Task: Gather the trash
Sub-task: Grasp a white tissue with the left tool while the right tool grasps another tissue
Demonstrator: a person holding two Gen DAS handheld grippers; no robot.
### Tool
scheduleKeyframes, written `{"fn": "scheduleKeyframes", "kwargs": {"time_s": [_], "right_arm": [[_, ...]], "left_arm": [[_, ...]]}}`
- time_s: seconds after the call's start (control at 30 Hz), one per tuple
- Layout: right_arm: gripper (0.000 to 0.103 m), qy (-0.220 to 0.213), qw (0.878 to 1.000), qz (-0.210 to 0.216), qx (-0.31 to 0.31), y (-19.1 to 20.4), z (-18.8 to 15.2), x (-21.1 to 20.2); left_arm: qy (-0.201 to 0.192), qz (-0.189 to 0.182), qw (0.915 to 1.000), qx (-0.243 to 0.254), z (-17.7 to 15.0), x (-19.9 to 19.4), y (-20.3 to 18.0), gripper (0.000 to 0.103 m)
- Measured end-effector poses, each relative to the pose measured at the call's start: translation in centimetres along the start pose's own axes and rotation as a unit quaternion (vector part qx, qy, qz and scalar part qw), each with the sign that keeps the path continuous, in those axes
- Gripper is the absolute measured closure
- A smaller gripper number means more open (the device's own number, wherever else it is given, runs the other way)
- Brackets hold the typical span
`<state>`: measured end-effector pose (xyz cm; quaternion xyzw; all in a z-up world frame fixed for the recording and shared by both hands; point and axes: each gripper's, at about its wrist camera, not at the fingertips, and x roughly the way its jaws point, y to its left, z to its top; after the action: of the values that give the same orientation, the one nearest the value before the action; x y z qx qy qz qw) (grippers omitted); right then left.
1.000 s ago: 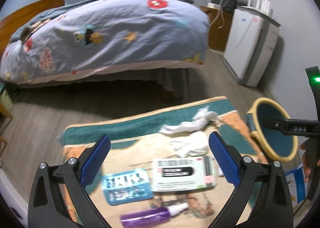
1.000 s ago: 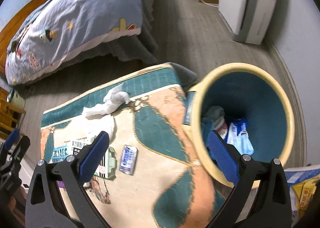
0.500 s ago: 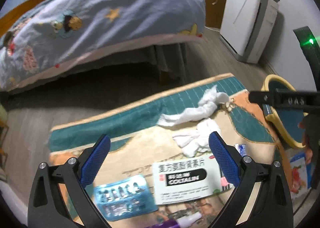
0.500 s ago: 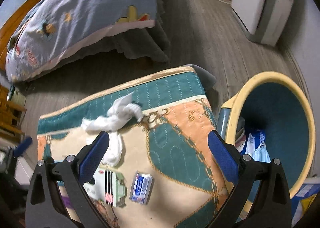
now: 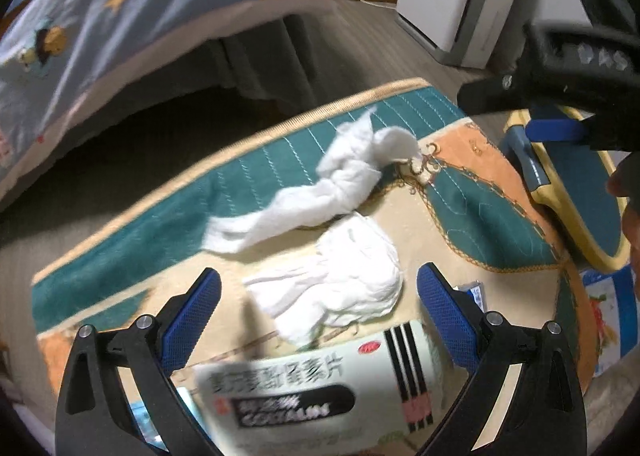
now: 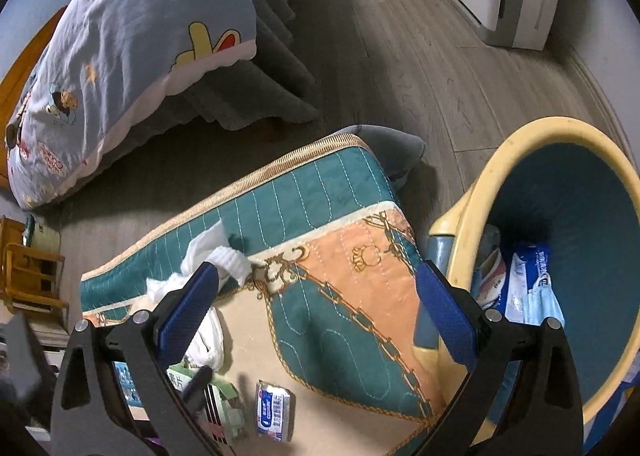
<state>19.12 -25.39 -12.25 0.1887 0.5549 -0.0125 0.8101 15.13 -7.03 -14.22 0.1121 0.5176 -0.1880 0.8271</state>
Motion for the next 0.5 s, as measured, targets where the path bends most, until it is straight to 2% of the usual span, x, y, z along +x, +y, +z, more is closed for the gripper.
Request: {"fn": "scheduleKeyframes", "kwargs": {"time_s": [0.03, 0.07, 0.1, 0.13, 0.17, 0.2, 0.23, 0.33, 0.43, 0.5], "right_arm": [[0.006, 0.001, 1.000, 0.000, -0.001, 0.0, 0.0, 0.1], [0.006, 0.002, 1.000, 0.001, -0.002, 0.0, 0.1, 0.3], [0.006, 0.004, 1.000, 0.002, -0.002, 0.1, 0.1, 0.5], [0.006, 0.005, 1.000, 0.003, -0.003, 0.2, 0.2, 0.8], [0.006, 0.005, 1.000, 0.005, -0.004, 0.4, 0.3, 1.0], [0.006, 0.007, 1.000, 0.010, -0.006, 0.8, 0.4, 1.3], [0.006, 0.008, 1.000, 0.014, -0.008, 0.9, 0.3, 1.5], [0.013, 0.011, 0.999, 0.024, -0.025, 2.4, 0.3, 2.3], [0.020, 0.012, 0.999, 0.039, -0.032, 3.5, 0.4, 2.9], [0.020, 0.011, 0.998, 0.048, -0.030, 4.1, 0.5, 3.3]], "left_arm": [[0.008, -0.008, 0.9999, -0.005, -0.2, 0.6, 0.0, 0.012], [0.016, -0.016, 0.9997, -0.008, -0.3, 1.1, 0.0, 0.026], [0.026, -0.020, 0.9994, -0.007, -0.4, 1.5, 0.0, 0.034], [0.018, -0.011, 0.9998, 0.004, -0.6, 1.3, -0.1, 0.038], [0.018, -0.010, 0.9997, 0.011, -0.6, 1.3, -0.2, 0.050], [0.018, -0.008, 0.9997, 0.012, -0.6, 1.1, -0.1, 0.067], [0.019, -0.018, 0.9997, 0.001, -0.5, 0.8, 0.4, 0.075], [0.021, -0.039, 0.9984, -0.034, -0.6, 0.3, 1.7, 0.081], [0.024, -0.033, 0.9985, -0.036, -0.8, -0.7, 2.3, 0.083], [0.019, -0.036, 0.9979, -0.050, -0.7, -2.0, 3.1, 0.083]]}}
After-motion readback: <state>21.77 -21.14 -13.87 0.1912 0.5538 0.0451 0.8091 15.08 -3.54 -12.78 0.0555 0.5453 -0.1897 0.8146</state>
